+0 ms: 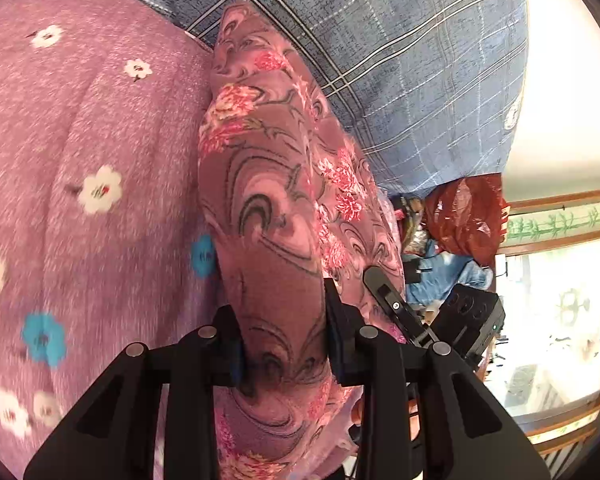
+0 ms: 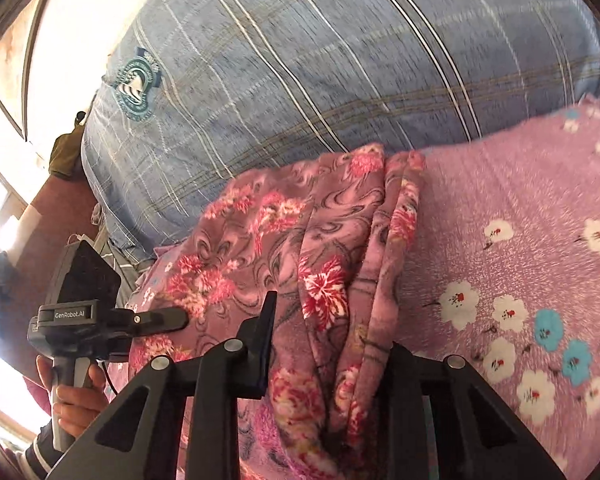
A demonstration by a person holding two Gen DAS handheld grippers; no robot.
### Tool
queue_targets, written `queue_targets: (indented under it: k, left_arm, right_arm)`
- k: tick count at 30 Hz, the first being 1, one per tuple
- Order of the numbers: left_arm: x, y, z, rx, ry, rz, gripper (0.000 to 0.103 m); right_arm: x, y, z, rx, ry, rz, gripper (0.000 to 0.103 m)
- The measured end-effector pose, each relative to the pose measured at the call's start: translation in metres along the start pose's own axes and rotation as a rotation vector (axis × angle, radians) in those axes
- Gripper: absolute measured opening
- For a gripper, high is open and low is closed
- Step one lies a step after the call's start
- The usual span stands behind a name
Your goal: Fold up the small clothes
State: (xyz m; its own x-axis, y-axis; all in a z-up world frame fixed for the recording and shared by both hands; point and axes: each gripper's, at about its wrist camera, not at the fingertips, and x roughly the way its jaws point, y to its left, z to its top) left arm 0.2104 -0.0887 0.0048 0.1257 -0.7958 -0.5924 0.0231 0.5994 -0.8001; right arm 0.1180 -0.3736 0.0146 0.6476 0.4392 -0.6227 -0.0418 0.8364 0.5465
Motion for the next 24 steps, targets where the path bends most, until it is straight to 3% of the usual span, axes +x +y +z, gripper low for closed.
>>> queue_targets:
  k: [3,5,8,11,18,24]
  left_arm:
    - [-0.019,-0.008,-0.012,0.039,-0.017,0.009,0.029]
    - [-0.035,-0.016,-0.021,0.085,-0.029,0.029,0.035]
    - [-0.065,-0.02,-0.038,0.146,-0.058,0.064,0.042]
    - [-0.1,-0.014,-0.055,0.171,-0.106,0.088,0.043]
    - [-0.175,0.032,-0.089,0.14,-0.193,0.105,0.043]
    - [-0.173,0.089,-0.122,0.065,-0.17,0.165,0.043]
  right_arm:
    - [-0.015,0.016,-0.003,-0.005,-0.012,0.01,0.028]
    - [-0.024,0.027,-0.008,-0.012,-0.015,0.016,0.028]
    - [-0.036,0.061,-0.021,-0.066,-0.029,0.032,0.028]
    - [-0.042,0.096,-0.035,-0.117,-0.046,0.066,0.028]
    - [-0.033,0.15,-0.078,-0.1,-0.039,0.219,0.028]
    - [-0.002,0.169,-0.13,-0.106,0.08,0.259,0.03]
